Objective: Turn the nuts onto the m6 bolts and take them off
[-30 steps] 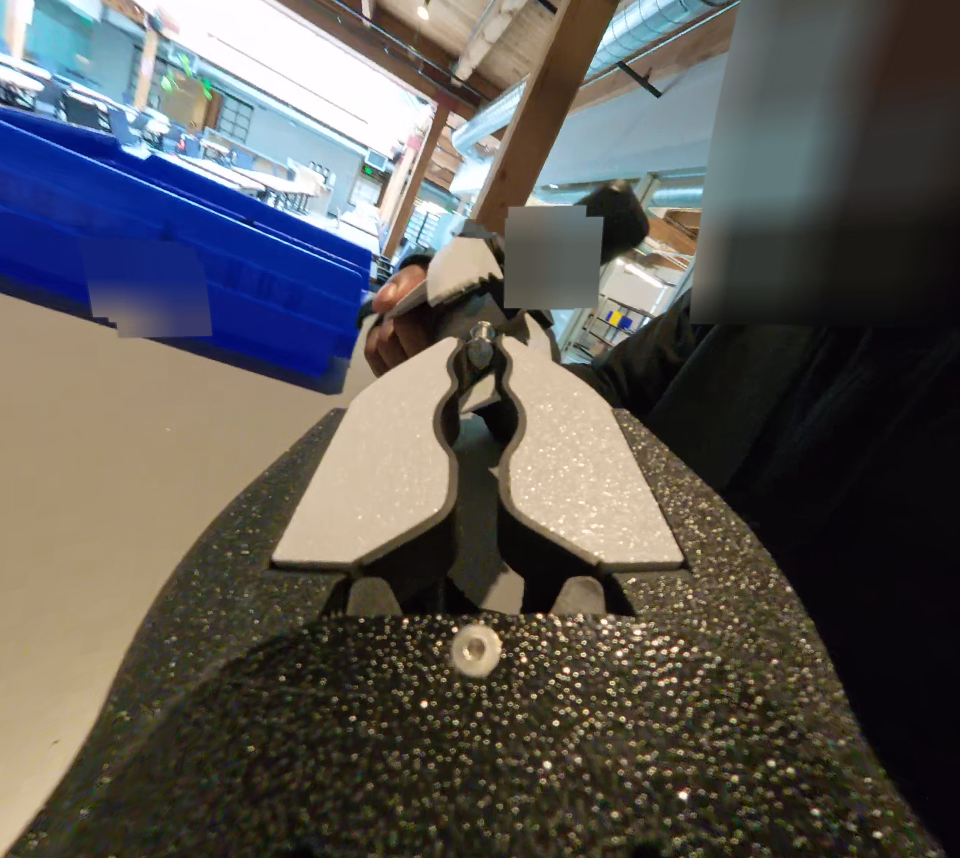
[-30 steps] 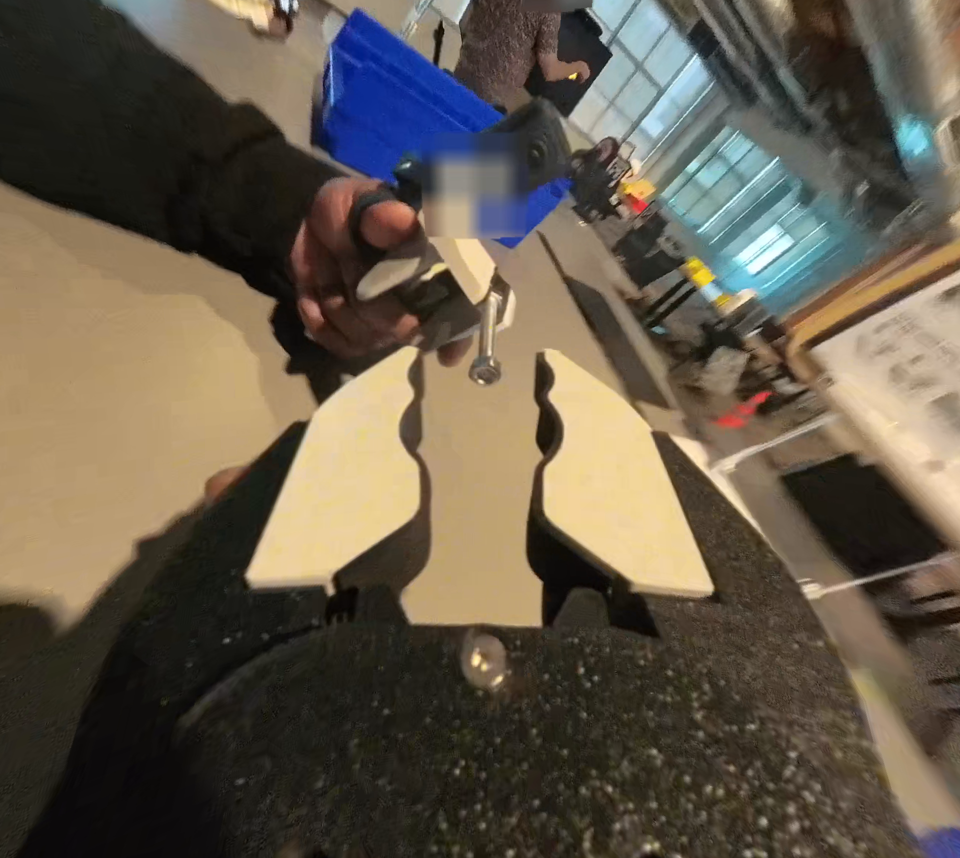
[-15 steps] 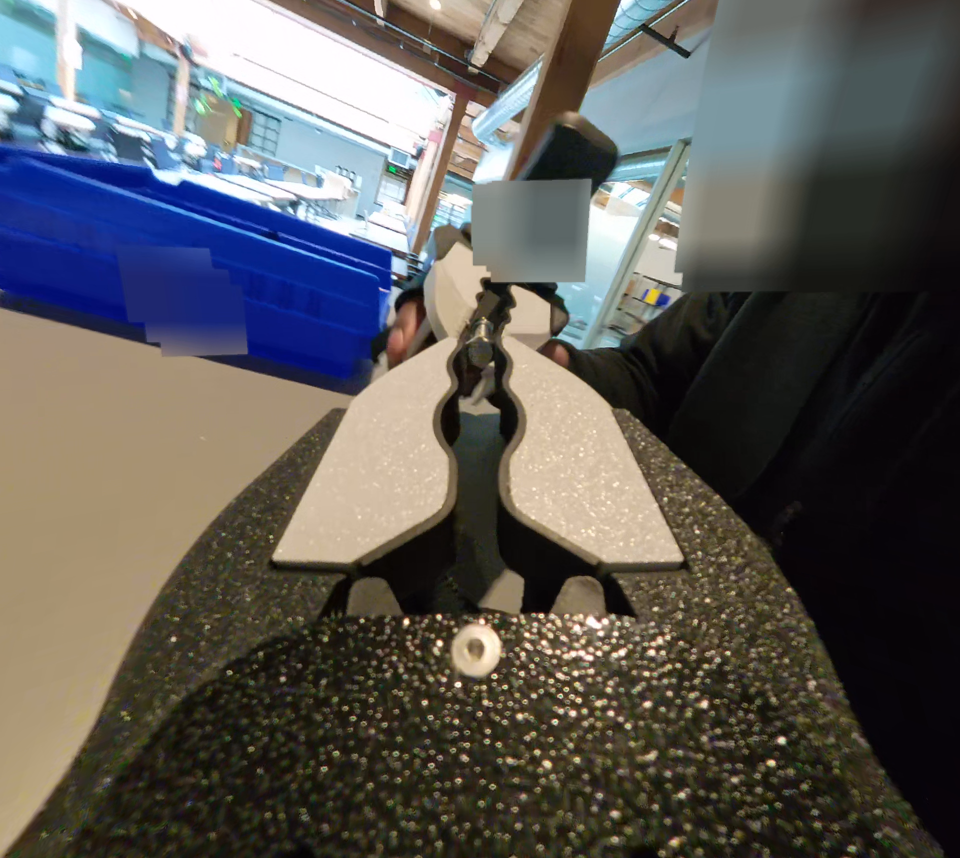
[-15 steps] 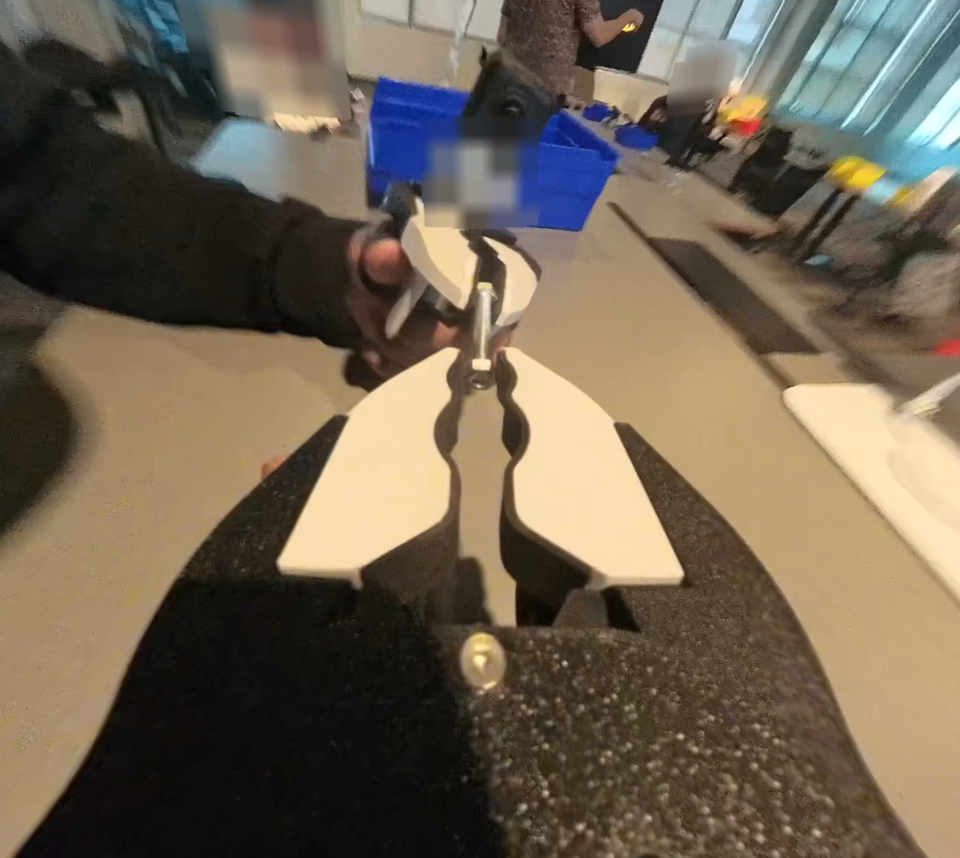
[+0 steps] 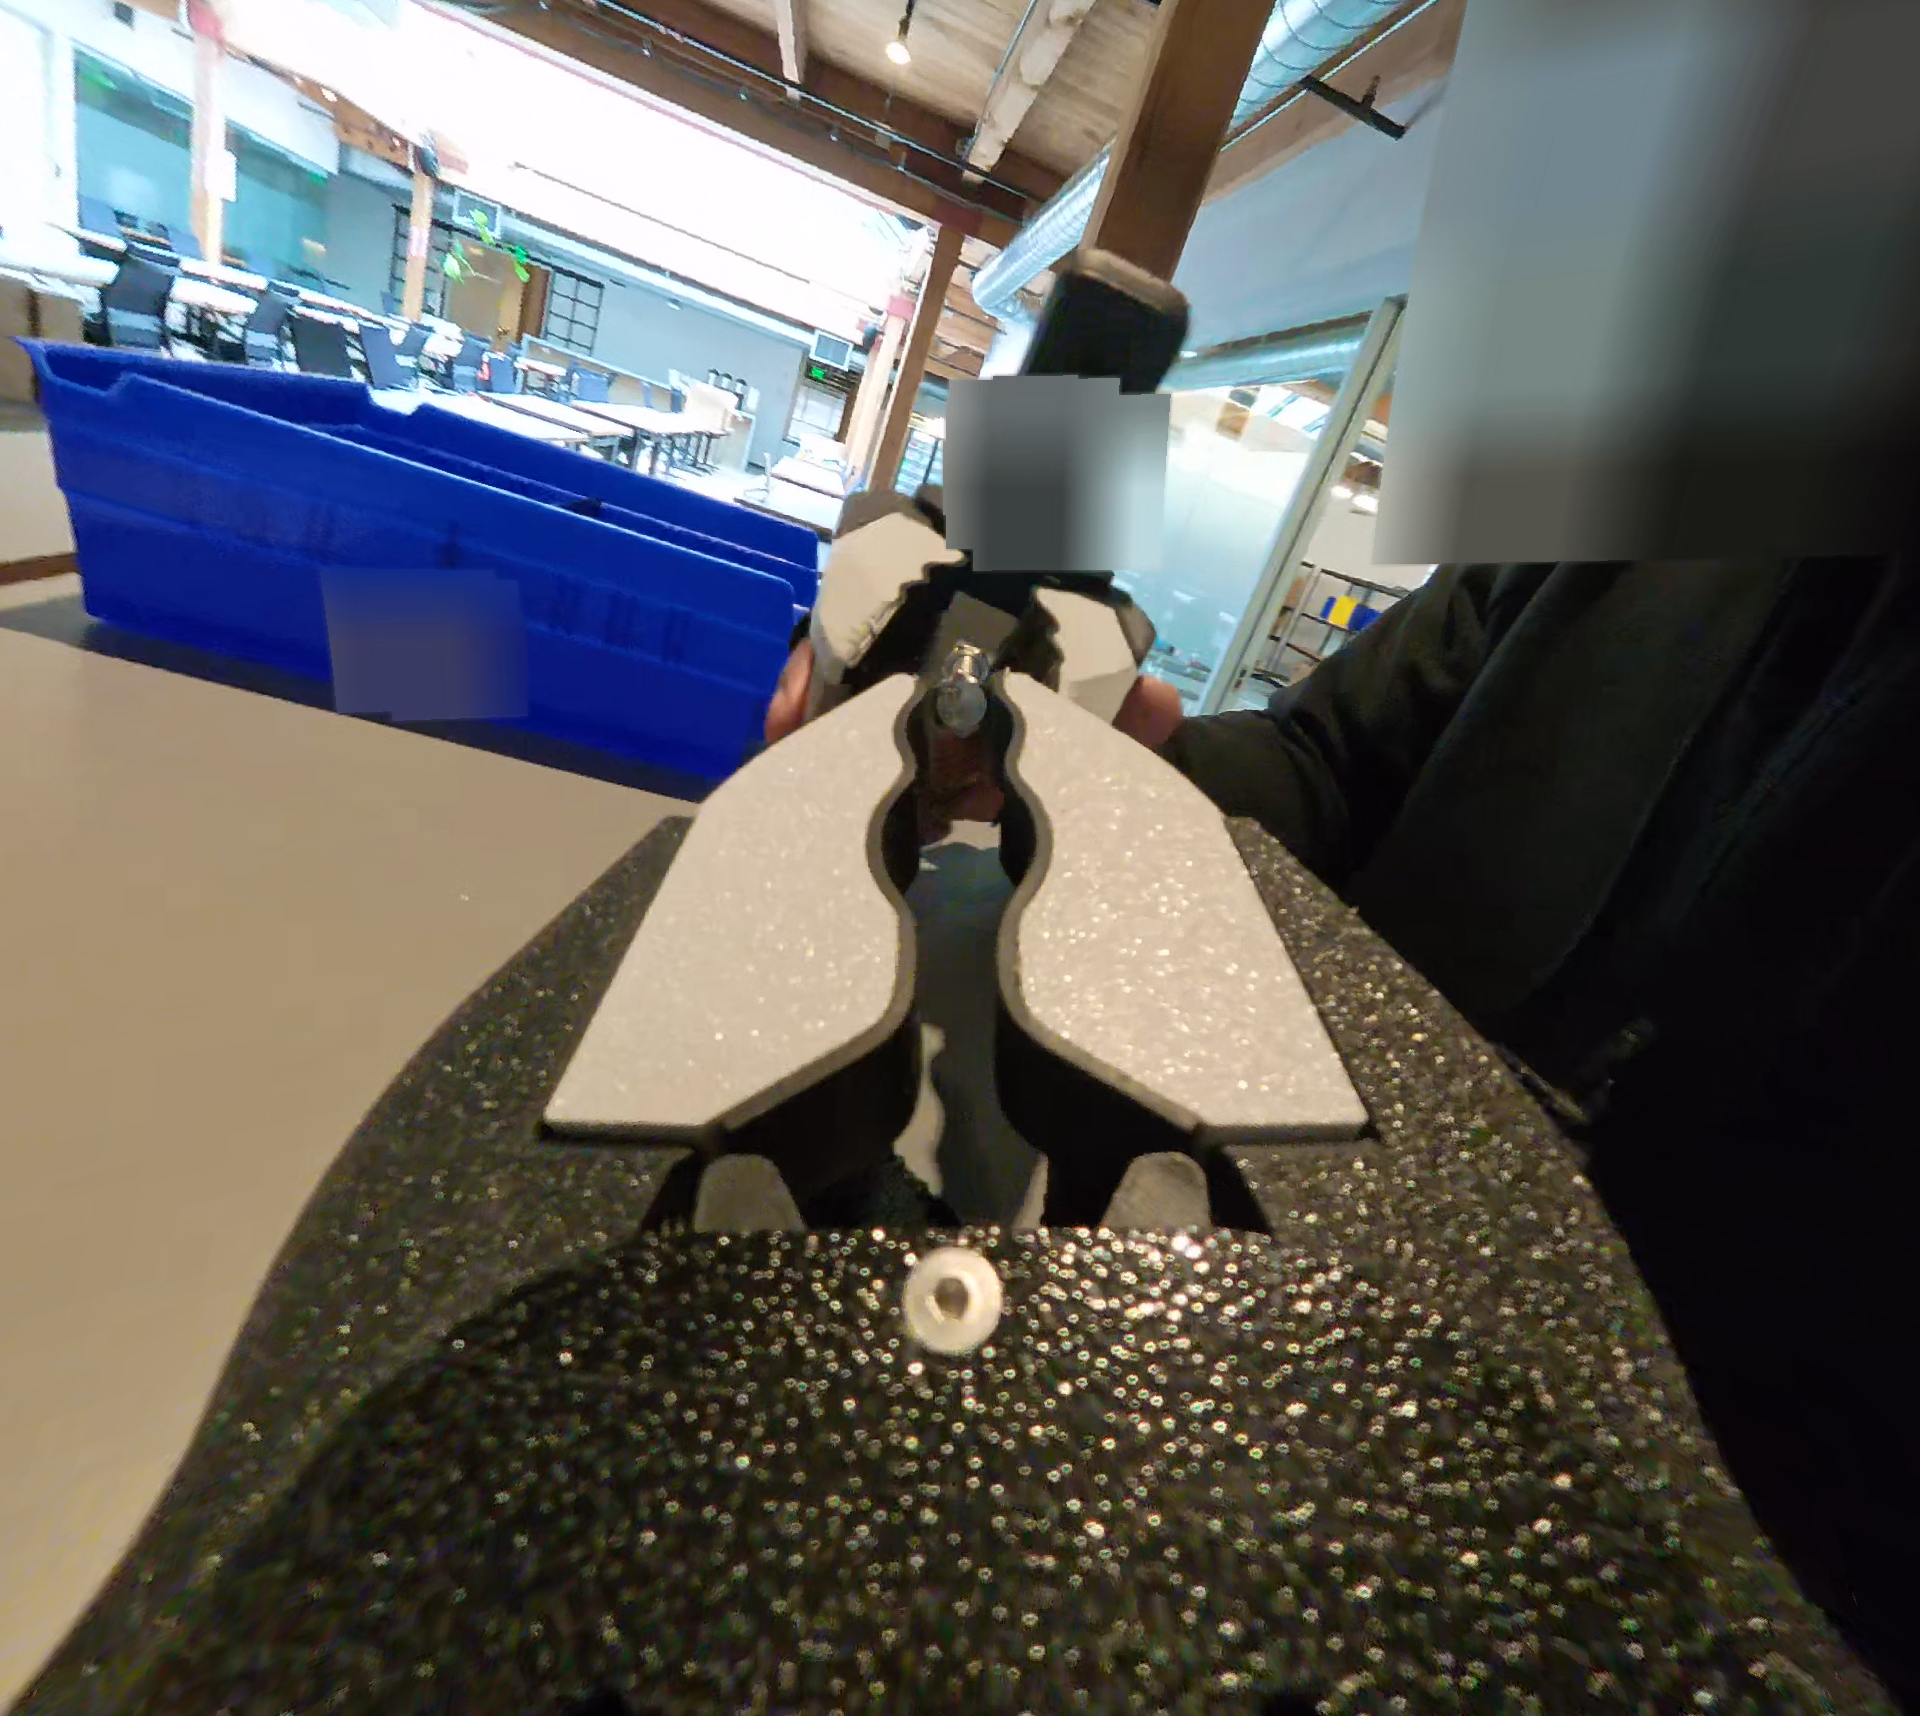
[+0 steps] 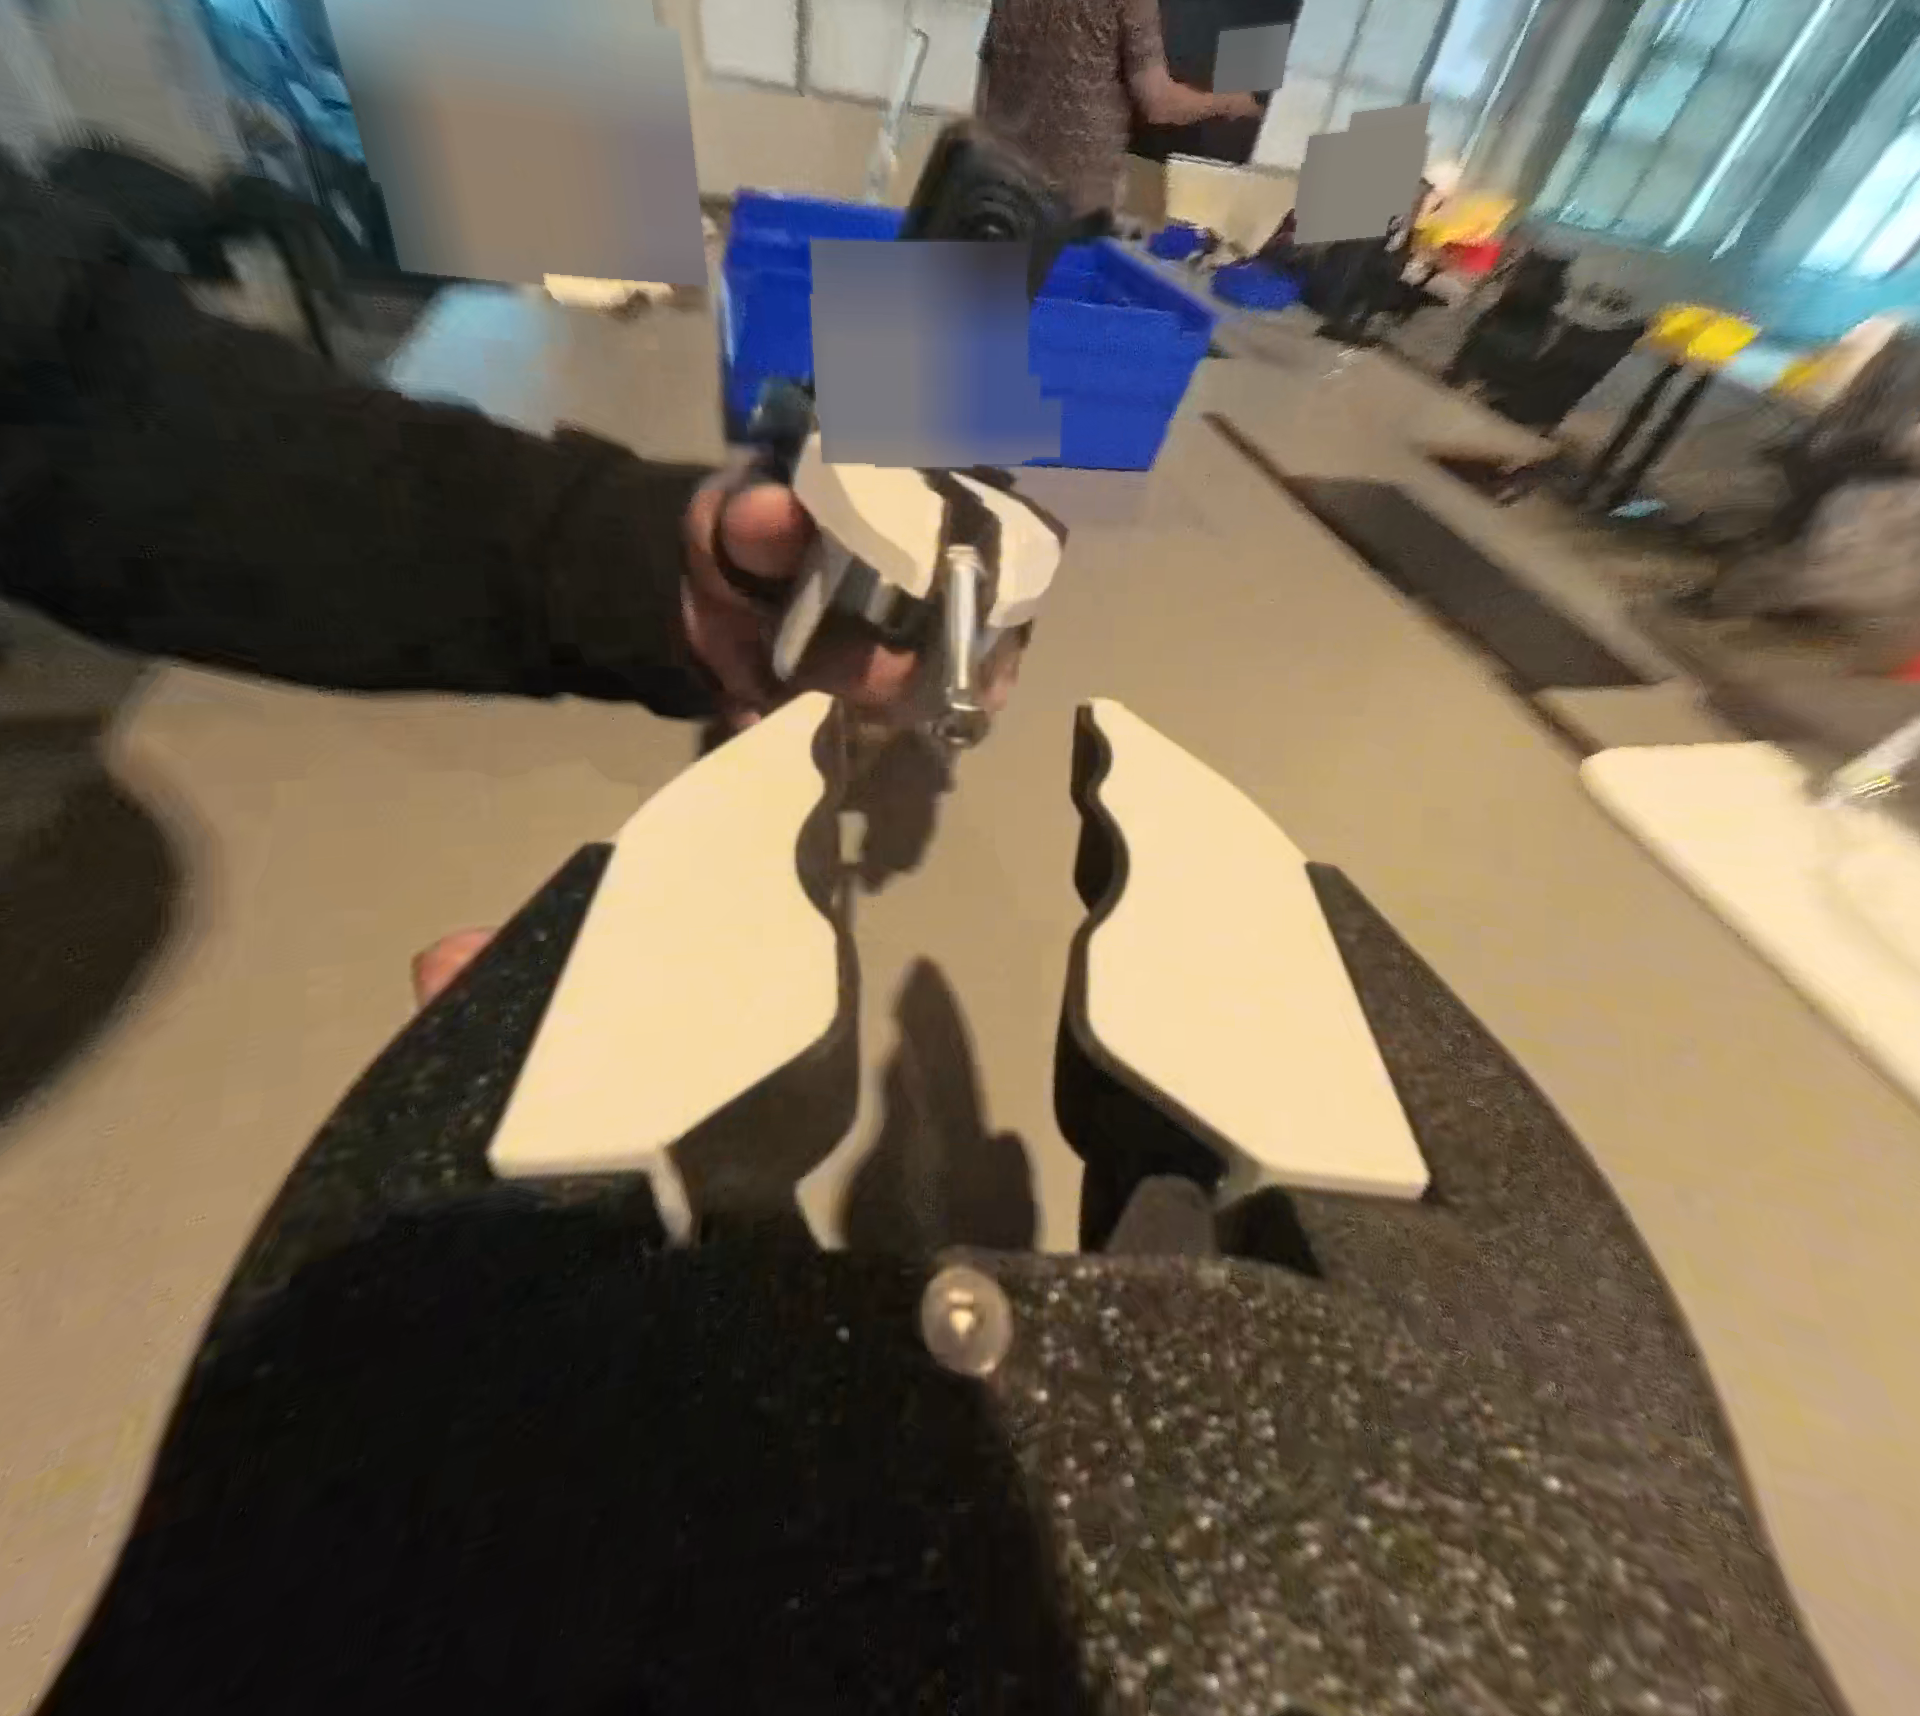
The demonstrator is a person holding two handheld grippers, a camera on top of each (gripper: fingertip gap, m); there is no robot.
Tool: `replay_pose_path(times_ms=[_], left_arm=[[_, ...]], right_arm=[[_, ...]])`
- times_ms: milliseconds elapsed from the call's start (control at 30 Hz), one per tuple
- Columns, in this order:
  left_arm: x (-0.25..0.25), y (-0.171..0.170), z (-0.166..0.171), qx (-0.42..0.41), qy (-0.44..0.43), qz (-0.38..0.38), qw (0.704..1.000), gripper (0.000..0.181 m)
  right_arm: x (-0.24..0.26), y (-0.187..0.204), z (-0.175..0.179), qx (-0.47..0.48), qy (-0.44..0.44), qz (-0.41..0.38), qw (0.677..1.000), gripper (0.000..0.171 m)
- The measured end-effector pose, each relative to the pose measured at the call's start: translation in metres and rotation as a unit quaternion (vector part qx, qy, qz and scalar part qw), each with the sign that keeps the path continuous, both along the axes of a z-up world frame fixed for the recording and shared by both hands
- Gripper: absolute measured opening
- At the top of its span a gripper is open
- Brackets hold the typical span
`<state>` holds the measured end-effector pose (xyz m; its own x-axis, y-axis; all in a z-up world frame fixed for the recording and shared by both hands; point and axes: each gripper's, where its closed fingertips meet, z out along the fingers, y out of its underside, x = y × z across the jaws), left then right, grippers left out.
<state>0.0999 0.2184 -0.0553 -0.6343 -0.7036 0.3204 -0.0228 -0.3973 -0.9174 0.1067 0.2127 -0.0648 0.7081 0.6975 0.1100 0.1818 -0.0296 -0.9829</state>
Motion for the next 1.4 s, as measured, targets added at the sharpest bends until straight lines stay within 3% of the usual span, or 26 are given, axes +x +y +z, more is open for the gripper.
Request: replay_pose_path(times_ms=[167,233,400,533,600,700,767,867,1000,1133,1200,1300,1400], left_arm=[[0.001,-0.001,-0.001,0.031,-0.008,0.015,0.999,0.01],[0.001,-0.003,-0.002,0.035,-0.006,0.012,0.999,0.01],[0.002,-0.005,-0.006,-0.006,0.027,-0.018,0.999,0.01],[0.002,-0.01,-0.01,-0.023,0.053,-0.041,0.997,0.01],[0.003,-0.009,-0.01,-0.025,0.052,-0.038,0.998,0.01],[0.001,-0.005,-0.005,-0.031,0.033,-0.031,0.998,0.01],[0.0,-0.001,-0.002,-0.032,0.021,-0.02,0.999,0.01],[0.0,0.002,0.001,-0.026,0.007,-0.009,1.0,0.01],[0.0,0.0,0.003,-0.009,-0.005,0.001,1.0,0.01],[0.002,-0.004,-0.002,0.009,0.005,0.0,1.0,0.01],[0.002,-0.005,-0.003,0.003,0.012,-0.008,1.0,0.01],[0.003,-0.007,-0.01,-0.028,0.058,-0.036,0.997,0.01],[0.003,-0.01,-0.013,-0.028,0.071,-0.044,0.996,0.01]], right_arm=[[0.001,0.0,0.007,-0.075,0.131,0.032,0.988,0.032],[-0.003,-0.003,0.006,-0.074,0.124,0.045,0.988,0.011],[-0.003,-0.004,-0.004,0.035,-0.058,0.005,0.998,0.01],[0.001,-0.006,-0.004,0.217,-0.284,-0.052,0.932,0.011],[0.002,-0.005,-0.002,0.248,-0.313,-0.075,0.914,0.01],[0.002,-0.004,0.002,0.215,-0.245,-0.076,0.942,0.017],[0.002,-0.002,0.0,0.149,-0.171,-0.055,0.972,0.032],[0.003,0.0,-0.003,0.037,-0.049,-0.017,0.998,0.038],[0.0,-0.001,-0.001,-0.057,0.082,0.031,0.995,0.037],[-0.003,-0.004,0.001,-0.087,0.124,0.055,0.987,0.017],[-0.004,-0.006,-0.001,-0.063,0.084,0.053,0.993,0.01],[-0.001,-0.006,-0.009,0.028,-0.067,0.016,0.997,0.01],[0.003,-0.006,-0.011,0.197,-0.273,-0.038,0.941,0.011]])
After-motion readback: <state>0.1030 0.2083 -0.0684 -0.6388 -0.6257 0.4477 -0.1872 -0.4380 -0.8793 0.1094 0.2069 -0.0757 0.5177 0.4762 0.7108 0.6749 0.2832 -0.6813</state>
